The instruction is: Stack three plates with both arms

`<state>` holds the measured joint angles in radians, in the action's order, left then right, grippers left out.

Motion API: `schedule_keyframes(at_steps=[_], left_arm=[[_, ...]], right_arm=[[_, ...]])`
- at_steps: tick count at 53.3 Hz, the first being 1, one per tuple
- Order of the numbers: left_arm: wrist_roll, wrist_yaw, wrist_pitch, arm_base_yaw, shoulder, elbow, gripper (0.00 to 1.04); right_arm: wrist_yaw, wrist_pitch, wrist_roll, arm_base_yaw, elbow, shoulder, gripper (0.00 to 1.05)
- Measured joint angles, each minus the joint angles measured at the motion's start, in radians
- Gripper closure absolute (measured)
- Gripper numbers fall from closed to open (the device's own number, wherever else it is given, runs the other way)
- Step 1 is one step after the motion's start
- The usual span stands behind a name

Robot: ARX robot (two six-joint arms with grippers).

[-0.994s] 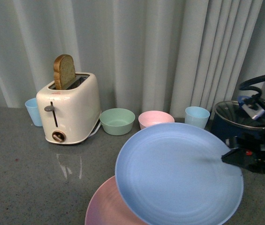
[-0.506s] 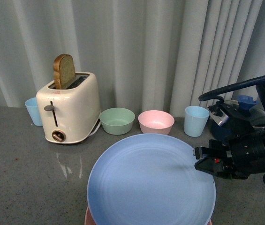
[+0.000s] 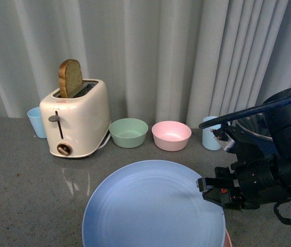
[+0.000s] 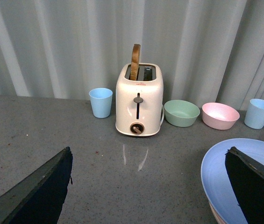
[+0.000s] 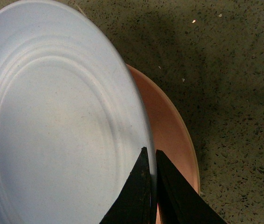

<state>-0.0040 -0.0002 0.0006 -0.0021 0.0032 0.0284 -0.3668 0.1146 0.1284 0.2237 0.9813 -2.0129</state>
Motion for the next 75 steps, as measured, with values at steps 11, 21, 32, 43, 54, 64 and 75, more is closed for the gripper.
schedule_keyframes(at_steps=[11,21,32,43,54,64,75], left_arm=[[0.000,0.000,0.000,0.000,0.000,0.000,0.07],[0.000,0.000,0.000,0.000,0.000,0.000,0.07],[0.000,0.000,0.000,0.000,0.000,0.000,0.07],[0.000,0.000,0.000,0.000,0.000,0.000,0.07],[0.000,0.000,0.000,0.000,0.000,0.000,0.07],[0.000,0.000,0.000,0.000,0.000,0.000,0.07],[0.000,0.000,0.000,0.000,0.000,0.000,0.07]], right_arm=[[-0.002,0.008,0.011,0.016,-0.003,-0.002,1.02],[-0.015,0.014,0.006,-0.014,-0.072,0.032,1.02],[-0.015,0.004,-0.026,-0.067,-0.108,0.053,0.93],[-0.038,0.014,-0.055,-0.113,-0.112,0.072,0.61],[-0.061,0.007,-0.084,-0.119,-0.141,0.137,0.30],[-0.113,-0.002,-0.068,-0.184,-0.253,0.363,0.08],[0.108,0.158,0.004,-0.299,-0.462,0.673,0.07]])
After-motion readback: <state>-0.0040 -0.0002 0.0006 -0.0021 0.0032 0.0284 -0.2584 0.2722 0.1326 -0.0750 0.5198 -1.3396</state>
